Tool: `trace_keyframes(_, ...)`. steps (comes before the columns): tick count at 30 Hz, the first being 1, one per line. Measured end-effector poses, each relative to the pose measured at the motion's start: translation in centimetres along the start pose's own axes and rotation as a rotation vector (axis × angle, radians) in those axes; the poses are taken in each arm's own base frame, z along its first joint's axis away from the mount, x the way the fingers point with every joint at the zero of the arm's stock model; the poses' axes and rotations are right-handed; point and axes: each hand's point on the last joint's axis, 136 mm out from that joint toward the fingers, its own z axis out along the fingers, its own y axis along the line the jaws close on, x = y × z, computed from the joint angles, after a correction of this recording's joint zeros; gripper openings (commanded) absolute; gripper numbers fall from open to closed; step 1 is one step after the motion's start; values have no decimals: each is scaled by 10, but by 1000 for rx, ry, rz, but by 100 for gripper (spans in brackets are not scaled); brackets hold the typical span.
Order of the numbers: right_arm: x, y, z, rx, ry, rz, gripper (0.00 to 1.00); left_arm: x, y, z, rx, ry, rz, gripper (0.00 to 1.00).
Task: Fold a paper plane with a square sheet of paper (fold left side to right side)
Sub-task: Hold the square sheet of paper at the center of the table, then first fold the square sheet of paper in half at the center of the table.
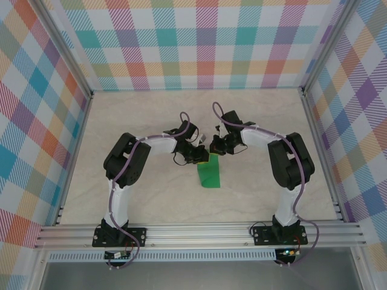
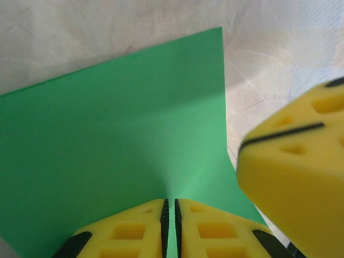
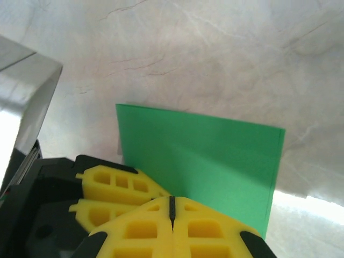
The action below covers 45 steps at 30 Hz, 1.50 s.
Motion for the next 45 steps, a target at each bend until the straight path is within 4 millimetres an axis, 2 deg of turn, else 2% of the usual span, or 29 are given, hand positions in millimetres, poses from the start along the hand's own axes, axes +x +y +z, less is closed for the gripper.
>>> trace_keyframes(14,-2,-19,20,11,25,47,0,0,-2,1,-4,-4,9,15)
trace_keyframes(20,-1,-20,21,7,29,51,0,2,-7,-1,-10,-8,29,24)
trace_keyframes(23,-1,-20,21,6,30,51,0,9,-14,-9,-9,-5,41,27)
trace_keyframes(26,-1,-20,21,-1,30,52,0,19,-27,-29,15,-27,67,28)
trace_keyframes(29,-1,-20,21,-3,31,51,0,21,-44,-46,62,-66,107,26)
trace_keyframes(31,-1,-20,21,-3,30,51,0,20,-51,-50,85,-85,125,24)
trace_keyframes(36,-1,-20,21,-3,30,52,0,18,-48,-44,99,-91,126,19)
trace_keyframes(45,-1,-20,21,-3,30,52,0,22,-24,-16,80,-43,86,15)
